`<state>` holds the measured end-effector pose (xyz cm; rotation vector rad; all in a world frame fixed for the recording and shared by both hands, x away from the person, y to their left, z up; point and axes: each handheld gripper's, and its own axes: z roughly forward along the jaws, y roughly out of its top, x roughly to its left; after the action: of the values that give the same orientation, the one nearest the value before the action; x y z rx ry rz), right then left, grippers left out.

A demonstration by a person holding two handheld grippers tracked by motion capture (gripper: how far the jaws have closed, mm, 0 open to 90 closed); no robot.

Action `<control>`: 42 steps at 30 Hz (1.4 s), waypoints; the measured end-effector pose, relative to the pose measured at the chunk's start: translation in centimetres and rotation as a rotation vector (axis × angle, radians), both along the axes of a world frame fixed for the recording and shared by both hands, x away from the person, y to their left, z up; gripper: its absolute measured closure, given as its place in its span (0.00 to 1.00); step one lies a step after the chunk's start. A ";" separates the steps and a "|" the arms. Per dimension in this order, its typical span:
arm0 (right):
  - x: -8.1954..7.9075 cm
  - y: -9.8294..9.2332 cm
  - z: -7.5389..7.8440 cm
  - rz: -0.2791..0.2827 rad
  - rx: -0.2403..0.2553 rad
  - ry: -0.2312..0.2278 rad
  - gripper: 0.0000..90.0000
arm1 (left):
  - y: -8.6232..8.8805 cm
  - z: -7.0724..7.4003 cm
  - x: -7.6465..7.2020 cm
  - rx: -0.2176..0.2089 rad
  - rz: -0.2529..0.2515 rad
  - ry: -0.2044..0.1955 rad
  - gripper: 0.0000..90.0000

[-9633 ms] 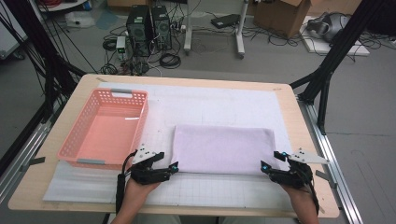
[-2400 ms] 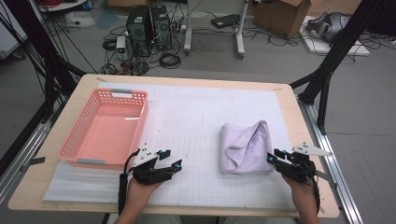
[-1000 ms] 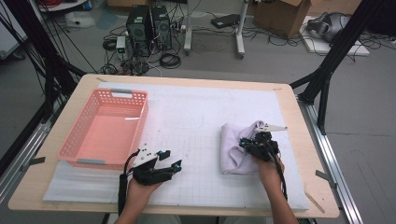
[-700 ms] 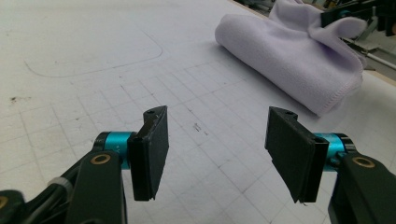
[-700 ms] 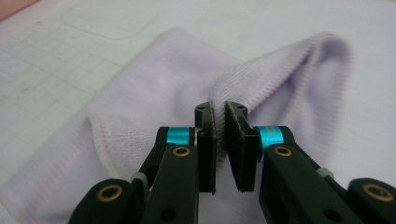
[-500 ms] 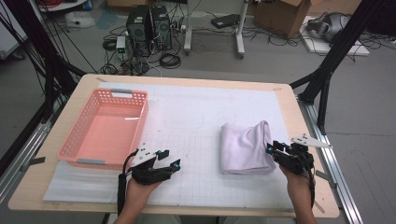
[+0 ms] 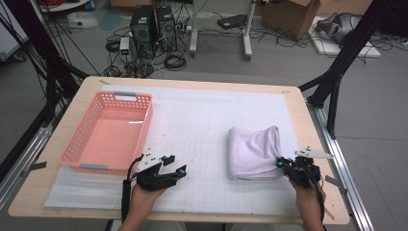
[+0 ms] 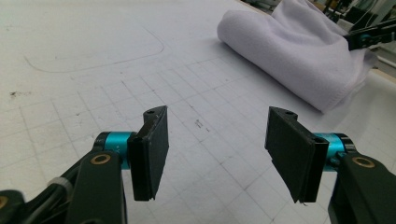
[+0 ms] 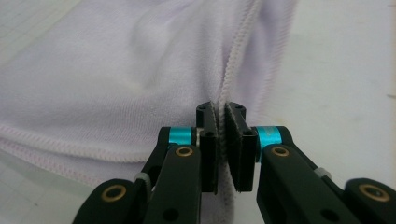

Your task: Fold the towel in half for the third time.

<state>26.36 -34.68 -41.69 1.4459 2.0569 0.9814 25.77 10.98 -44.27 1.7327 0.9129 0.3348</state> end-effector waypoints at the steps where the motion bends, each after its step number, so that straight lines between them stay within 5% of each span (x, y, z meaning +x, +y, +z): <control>1: -0.1 -0.2 -0.1 -0.029 -0.030 0.030 0.71 | 0.0 0.0 0.0 -0.001 0.001 0.000 0.44; 3: -0.5 -0.7 -0.1 -0.055 -0.022 0.002 0.67 | -0.1 0.0 0.0 -0.003 0.000 -0.002 0.44; 6: -1.0 -0.9 0.8 -0.025 0.017 -0.106 0.67 | -0.1 0.1 -0.1 -0.002 0.001 -0.009 0.44; 8: -0.9 -0.4 1.0 0.027 0.062 -0.131 0.69 | -0.1 0.0 0.0 -0.001 0.000 -0.005 0.44; 14: 1.4 1.2 -0.9 0.076 -0.002 -0.092 0.81 | 0.0 0.1 -0.1 -0.002 0.005 -0.004 0.44; 16: 2.1 1.2 -1.7 0.046 -0.041 -0.014 0.81 | 0.0 0.1 -0.1 -0.002 0.005 -0.006 0.44; 21: 1.3 -0.4 -1.1 -0.036 -0.060 0.080 0.80 | 0.4 0.1 -0.1 -0.007 0.017 -0.006 0.44; 23: 0.7 -1.1 -0.6 -0.019 0.027 0.031 0.78 | 0.4 0.1 -0.1 -0.007 0.018 -0.008 0.44; 25: 0.5 -1.1 0.4 -0.009 0.049 -0.050 0.75 | 0.4 0.2 -0.1 -0.004 0.019 -0.007 0.44; 28: 1.1 -0.1 1.4 0.027 0.070 -0.111 0.69 | 0.3 0.1 -0.2 -0.003 0.015 -0.008 0.44; 33: 3.8 2.3 1.5 0.087 0.103 -0.117 0.58 | 0.2 0.0 -0.1 -0.006 0.013 -0.004 0.44; 38: 7.2 5.0 1.5 0.123 0.084 -0.088 0.51 | 0.4 0.1 -0.1 -0.008 0.015 -0.005 0.44; 42: 9.1 7.2 1.4 0.153 0.051 -0.076 0.58 | 0.4 0.1 -0.1 -0.007 0.016 -0.004 0.44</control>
<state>35.47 -27.44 -40.25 1.2694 2.1259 1.1395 25.71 11.39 -44.20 1.7184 0.9247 0.3452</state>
